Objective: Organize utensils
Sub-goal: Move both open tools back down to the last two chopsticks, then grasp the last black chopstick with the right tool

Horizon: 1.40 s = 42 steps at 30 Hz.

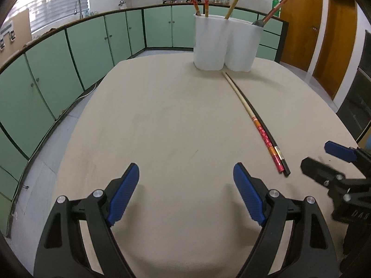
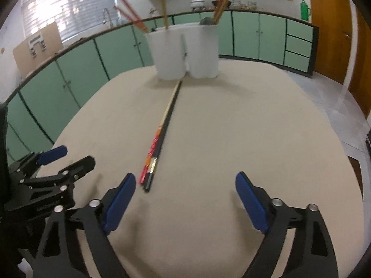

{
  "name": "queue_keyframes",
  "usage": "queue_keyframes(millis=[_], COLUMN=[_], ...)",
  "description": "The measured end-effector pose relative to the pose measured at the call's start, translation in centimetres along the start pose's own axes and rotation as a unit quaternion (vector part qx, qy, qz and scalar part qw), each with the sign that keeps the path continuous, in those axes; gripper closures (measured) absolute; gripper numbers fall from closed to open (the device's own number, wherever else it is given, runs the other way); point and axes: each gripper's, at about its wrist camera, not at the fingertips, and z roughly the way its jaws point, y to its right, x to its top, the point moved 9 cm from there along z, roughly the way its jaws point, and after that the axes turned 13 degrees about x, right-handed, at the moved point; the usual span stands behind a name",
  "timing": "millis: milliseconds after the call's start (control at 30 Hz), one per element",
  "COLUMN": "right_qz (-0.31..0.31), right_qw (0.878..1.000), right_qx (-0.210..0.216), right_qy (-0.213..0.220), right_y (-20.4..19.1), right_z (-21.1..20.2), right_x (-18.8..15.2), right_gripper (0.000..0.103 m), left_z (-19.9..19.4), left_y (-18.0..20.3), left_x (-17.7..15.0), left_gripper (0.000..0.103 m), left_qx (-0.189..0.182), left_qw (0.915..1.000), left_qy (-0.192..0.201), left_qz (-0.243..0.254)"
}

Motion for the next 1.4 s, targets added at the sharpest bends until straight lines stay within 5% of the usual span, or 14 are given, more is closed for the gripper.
queue_keyframes(millis=[133, 567, 767, 967, 1233, 1400], right_qz=[-0.015, -0.012, 0.007, -0.017, -0.020, -0.017], right_qw=[1.000, 0.998, 1.000, 0.999, 0.999, 0.999], right_qx=[0.005, -0.042, -0.016, -0.006, 0.002, -0.003], right_qy=[-0.019, -0.035, -0.025, -0.032, -0.036, -0.030], right_y=[-1.0, 0.9, 1.1, -0.6, -1.2, -0.9], right_z=[0.9, 0.9, 0.4, 1.3, 1.8, 1.4], right_x=[-0.5, -0.5, -0.7, -0.7, -0.6, -0.7], right_gripper=[0.034, 0.042, 0.046, 0.061, 0.096, 0.096], left_z=[0.2, 0.5, 0.7, 0.5, 0.6, 0.4], left_y=[-0.2, -0.1, 0.0, 0.1, 0.1, 1.1], left_x=[0.1, 0.3, 0.3, 0.4, 0.4, 0.6], left_gripper=[0.022, 0.022, 0.022, 0.022, 0.022, 0.022], left_qx=[0.000, -0.002, -0.002, -0.002, -0.002, -0.013], left_qw=[1.0000, 0.9999, 0.9999, 0.9999, 0.9999, 0.9998], left_qy=[-0.005, -0.010, -0.013, -0.010, -0.013, -0.012], left_qz=[-0.007, -0.006, -0.006, -0.006, -0.010, -0.008])
